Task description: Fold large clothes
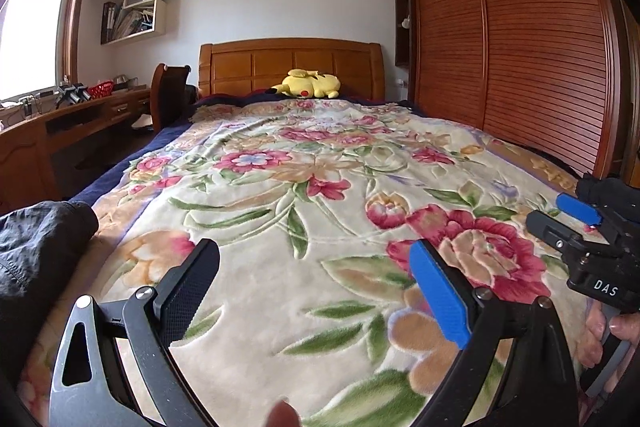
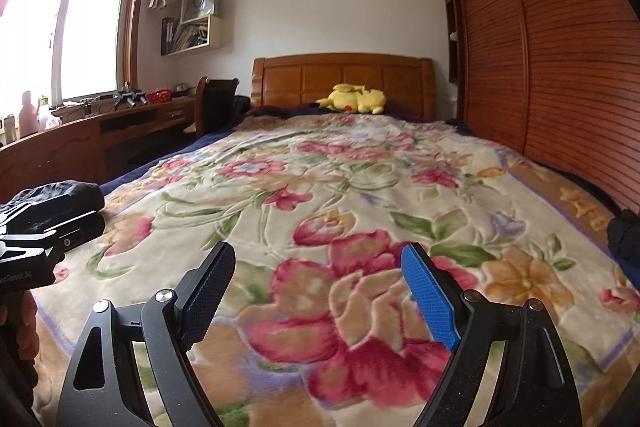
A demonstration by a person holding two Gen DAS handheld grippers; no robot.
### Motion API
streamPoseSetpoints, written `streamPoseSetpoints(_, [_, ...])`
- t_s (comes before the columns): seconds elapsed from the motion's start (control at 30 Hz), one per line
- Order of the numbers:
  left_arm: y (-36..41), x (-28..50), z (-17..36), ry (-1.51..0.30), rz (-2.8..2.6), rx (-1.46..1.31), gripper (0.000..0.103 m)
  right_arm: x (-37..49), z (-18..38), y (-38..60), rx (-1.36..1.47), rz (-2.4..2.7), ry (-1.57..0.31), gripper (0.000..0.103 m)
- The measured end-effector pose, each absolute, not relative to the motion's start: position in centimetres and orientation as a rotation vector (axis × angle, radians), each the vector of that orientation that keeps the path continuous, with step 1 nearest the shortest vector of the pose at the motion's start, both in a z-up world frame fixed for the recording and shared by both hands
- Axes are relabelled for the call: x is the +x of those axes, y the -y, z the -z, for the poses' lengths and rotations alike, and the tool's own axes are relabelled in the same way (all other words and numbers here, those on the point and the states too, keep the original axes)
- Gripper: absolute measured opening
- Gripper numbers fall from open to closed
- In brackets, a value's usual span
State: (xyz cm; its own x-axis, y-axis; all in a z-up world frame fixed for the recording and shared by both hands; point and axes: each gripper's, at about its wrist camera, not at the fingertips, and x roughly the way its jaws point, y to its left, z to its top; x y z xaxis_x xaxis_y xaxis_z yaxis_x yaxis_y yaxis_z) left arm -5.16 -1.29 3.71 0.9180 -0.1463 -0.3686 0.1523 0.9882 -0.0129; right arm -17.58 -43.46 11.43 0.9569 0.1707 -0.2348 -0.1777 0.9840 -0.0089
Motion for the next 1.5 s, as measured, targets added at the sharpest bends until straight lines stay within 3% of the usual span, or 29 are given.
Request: streamPoseSetpoints(1.5, [1.3, -6.0, -2.5, -0.371, 0.095, 0.027, 0.096, -17.5, -10.7, 44.4, -0.037, -0.189, -0.213, 0.087])
